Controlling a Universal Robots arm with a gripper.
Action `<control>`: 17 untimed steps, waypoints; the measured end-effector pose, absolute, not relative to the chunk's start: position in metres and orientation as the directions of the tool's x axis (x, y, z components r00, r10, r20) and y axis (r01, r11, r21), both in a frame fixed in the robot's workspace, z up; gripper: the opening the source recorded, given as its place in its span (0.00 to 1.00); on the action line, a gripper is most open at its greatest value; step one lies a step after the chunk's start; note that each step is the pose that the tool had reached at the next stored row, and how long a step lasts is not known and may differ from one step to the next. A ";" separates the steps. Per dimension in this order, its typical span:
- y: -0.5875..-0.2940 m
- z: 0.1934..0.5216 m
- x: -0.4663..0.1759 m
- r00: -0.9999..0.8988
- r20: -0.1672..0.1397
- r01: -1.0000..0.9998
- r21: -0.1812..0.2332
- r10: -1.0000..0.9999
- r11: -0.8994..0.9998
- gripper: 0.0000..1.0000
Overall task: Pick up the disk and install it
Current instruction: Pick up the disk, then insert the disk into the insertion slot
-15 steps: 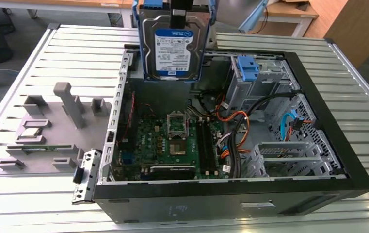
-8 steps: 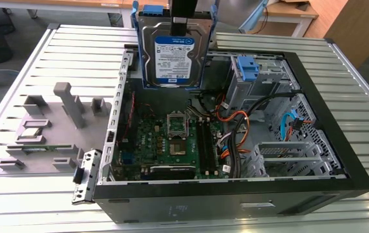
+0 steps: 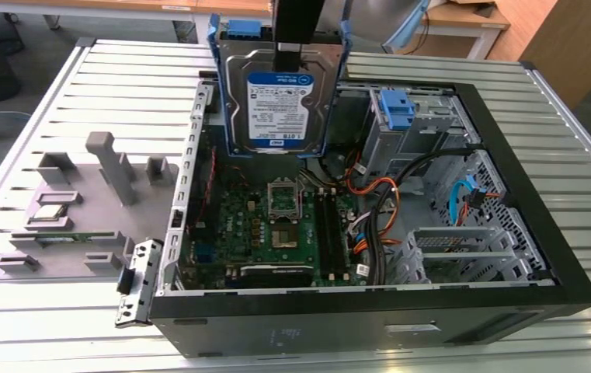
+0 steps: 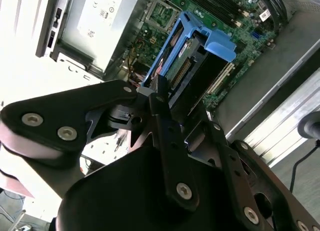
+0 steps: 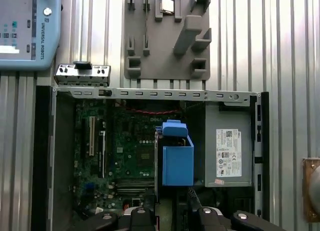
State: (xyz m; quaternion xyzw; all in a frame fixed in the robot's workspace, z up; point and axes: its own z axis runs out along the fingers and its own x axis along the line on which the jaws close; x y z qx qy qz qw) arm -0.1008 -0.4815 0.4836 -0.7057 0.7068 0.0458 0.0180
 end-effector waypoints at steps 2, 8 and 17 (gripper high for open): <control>-0.485 0.484 -0.101 -0.004 -0.087 -0.999 0.039 -0.996 0.000 0.35; -0.496 0.484 -0.101 -0.005 -0.077 -0.999 0.039 -0.997 0.002 0.35; -0.504 0.484 -0.101 -0.011 -0.045 -0.999 0.039 -0.999 0.010 0.35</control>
